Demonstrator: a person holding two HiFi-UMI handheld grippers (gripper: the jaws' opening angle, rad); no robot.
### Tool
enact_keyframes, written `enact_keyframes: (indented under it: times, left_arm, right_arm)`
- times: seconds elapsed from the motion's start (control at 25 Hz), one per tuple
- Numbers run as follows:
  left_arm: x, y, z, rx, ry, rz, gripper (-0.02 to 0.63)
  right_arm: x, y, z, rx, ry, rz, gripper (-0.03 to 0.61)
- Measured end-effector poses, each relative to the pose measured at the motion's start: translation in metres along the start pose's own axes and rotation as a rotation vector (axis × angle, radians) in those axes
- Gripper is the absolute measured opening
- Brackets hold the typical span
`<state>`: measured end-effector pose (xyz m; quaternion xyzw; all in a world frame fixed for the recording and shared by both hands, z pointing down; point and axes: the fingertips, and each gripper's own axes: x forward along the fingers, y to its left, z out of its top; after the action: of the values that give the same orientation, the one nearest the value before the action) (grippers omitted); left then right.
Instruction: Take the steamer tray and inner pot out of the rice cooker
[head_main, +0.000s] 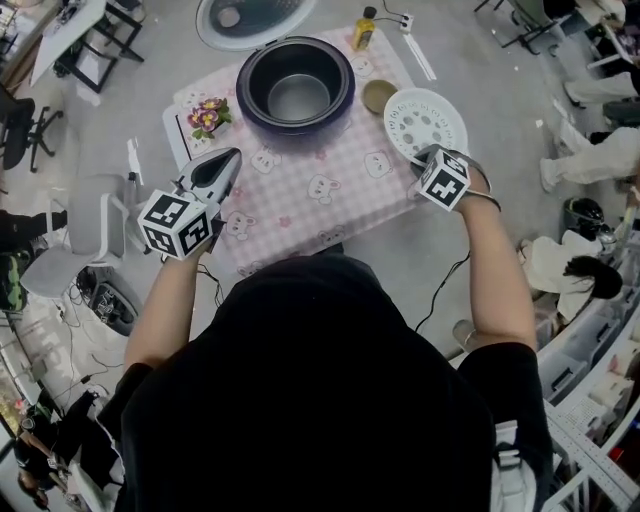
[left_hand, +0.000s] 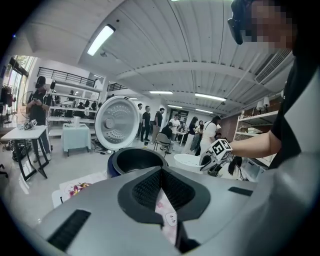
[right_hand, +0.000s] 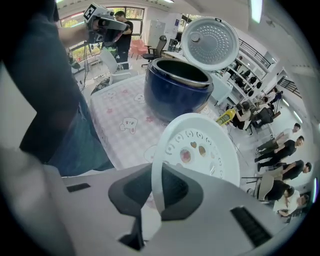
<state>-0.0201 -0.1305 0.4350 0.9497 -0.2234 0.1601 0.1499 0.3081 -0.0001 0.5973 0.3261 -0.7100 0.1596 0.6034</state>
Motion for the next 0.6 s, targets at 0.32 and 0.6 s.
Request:
enact_keyframes:
  times: [0.32,0.6]
  left_arm:
    - [-0.001,0.001,-0.008,0.012,0.034,0.000,0.023]
    - [0.005,-0.003,-0.013,0.011,0.050,0.003,0.023]
  right_arm:
    - [0.043,0.021,-0.021,0.065,0.012,0.043,0.034]
    - [0.074,0.036,-0.038,0.105,0.029,0.092,0.035]
